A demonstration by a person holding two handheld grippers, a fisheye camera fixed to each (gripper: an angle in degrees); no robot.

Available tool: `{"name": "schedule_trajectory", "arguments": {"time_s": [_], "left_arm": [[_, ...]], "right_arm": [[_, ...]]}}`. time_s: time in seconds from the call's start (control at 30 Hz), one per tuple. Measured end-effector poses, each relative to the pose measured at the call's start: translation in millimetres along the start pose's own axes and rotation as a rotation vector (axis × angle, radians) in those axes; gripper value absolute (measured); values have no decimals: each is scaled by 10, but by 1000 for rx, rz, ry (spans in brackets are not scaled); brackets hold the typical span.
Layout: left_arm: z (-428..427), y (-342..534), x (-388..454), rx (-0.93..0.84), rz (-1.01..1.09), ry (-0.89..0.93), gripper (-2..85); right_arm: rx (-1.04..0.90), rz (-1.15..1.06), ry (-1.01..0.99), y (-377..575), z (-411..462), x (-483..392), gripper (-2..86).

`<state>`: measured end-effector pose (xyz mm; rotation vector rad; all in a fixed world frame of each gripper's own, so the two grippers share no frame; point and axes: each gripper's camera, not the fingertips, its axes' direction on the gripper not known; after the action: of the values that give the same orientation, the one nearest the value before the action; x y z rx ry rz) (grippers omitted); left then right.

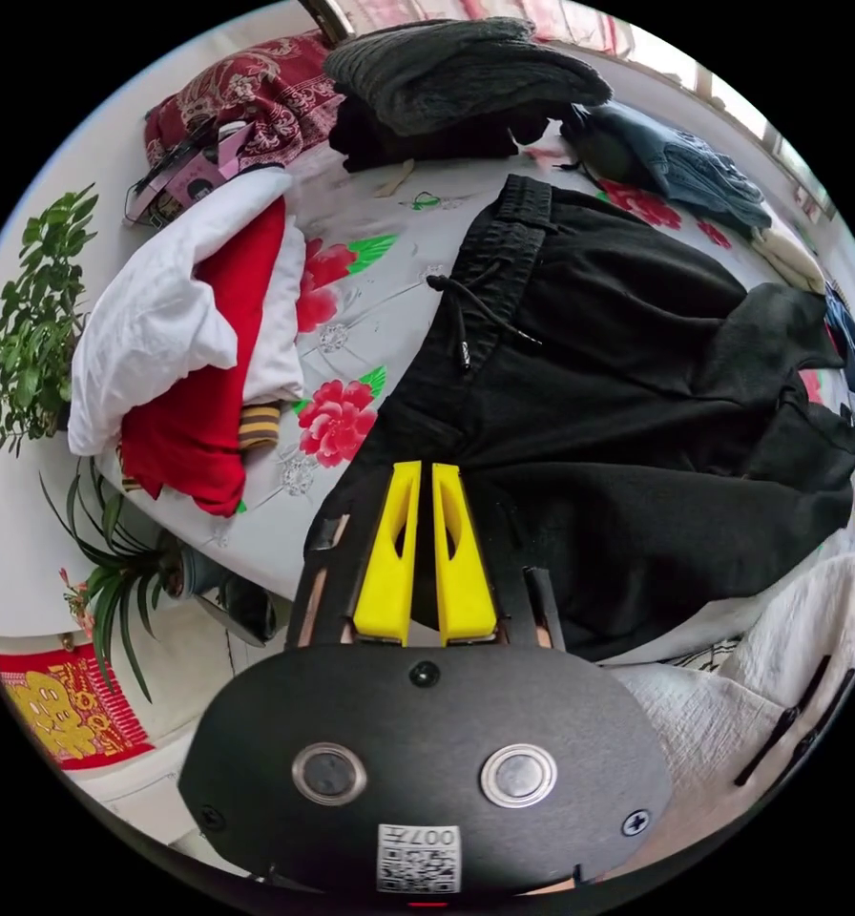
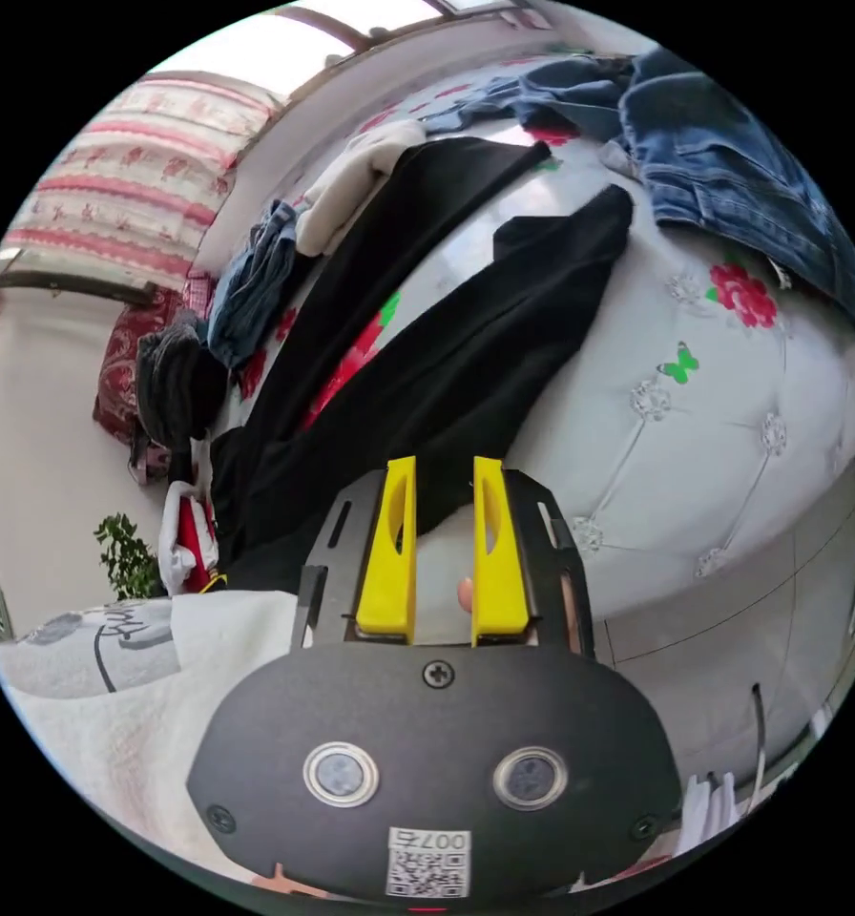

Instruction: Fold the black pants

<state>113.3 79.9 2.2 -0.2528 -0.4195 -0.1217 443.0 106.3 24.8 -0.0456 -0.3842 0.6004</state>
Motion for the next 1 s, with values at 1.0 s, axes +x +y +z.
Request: {"name": "schedule_trajectory", "arguments": {"time_s": [1.0], "left_arm": [[-7,-450,2124,194,663,214,78]], "right_arm": [[348,25,57,-66,-21,-1155,4]]}}
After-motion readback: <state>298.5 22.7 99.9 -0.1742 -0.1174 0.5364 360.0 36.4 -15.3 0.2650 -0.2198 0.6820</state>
